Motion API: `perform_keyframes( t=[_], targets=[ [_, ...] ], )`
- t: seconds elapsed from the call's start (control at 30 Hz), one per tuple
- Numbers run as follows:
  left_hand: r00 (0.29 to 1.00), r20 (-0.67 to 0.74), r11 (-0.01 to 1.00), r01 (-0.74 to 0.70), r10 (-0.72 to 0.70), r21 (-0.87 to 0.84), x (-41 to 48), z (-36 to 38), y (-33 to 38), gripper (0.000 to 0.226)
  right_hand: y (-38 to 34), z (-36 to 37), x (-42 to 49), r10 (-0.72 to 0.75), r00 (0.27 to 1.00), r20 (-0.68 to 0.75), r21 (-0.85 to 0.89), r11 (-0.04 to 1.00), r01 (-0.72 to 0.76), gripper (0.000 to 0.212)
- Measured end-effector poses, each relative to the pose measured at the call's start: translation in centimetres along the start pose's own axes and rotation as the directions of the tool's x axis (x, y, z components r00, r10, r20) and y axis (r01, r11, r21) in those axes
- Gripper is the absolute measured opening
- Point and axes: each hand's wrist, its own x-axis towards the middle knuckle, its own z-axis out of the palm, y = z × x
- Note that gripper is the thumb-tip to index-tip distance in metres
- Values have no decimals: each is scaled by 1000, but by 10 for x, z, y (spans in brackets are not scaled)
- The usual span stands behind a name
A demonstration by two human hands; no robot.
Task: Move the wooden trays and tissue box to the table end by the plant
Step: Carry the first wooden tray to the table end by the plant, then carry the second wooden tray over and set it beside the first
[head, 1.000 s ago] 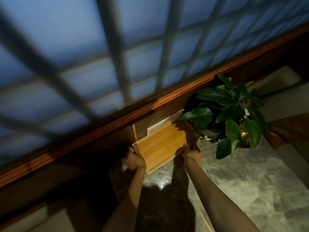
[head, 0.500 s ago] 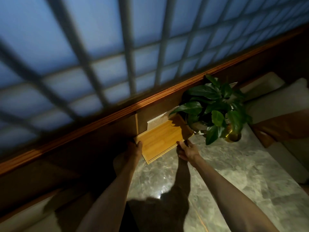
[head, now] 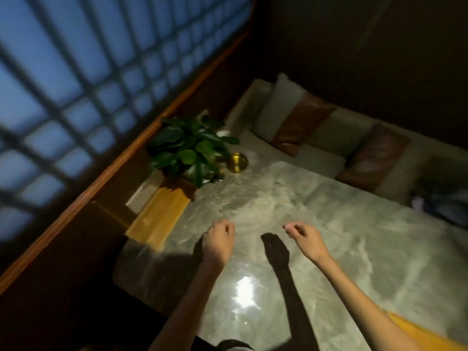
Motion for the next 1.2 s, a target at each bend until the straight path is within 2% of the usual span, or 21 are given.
perform_keyframes(
  t=[0.17, 0.3, 0.47, 0.6, 0.8, 0.93, 1.07, 1.13, 1.2],
  targets=[
    [946, 145, 944, -307, 290, 118, -44, 85, 90, 25, 122, -88, -94, 194, 958, -210, 53, 981, -187, 27],
    [854, 344, 867, -466, 390, 175, -93, 158, 144, 36, 206, -136, -166, 344, 884, -318, 160, 938, -307, 31],
    [791, 482, 822, -525, 377, 219, -152, 239, 198, 39, 294, -188, -218, 428, 838, -339, 304, 893, -333, 29],
    [792, 508, 837, -499, 338, 222, -191, 297, 237, 45, 361, -228, -242, 463, 819, -340, 372, 866, -335, 28],
    [790, 495, 827, -517, 361, 222, -233, 369, 282, 41, 438, -276, -262, 522, 790, -322, 490, 806, -332, 24],
    [837, 446, 875, -440, 317, 203, -246, 401, 289, 41, 469, -289, -266, 589, 720, -366, 539, 765, -352, 21],
    [884, 464, 966, -171, 63, 195, -248, 432, 274, 47, 489, -287, -253, 746, 615, -256, 676, 593, -438, 32],
    [881, 467, 969, -44, -77, 242, -247, 446, 263, 47, 496, -282, -245, 760, 599, -253, 635, 598, -490, 36],
    [863, 470, 961, 62, -188, 270, -248, 456, 253, 45, 500, -271, -237, 750, 613, -250, 553, 630, -546, 39]
  ],
)
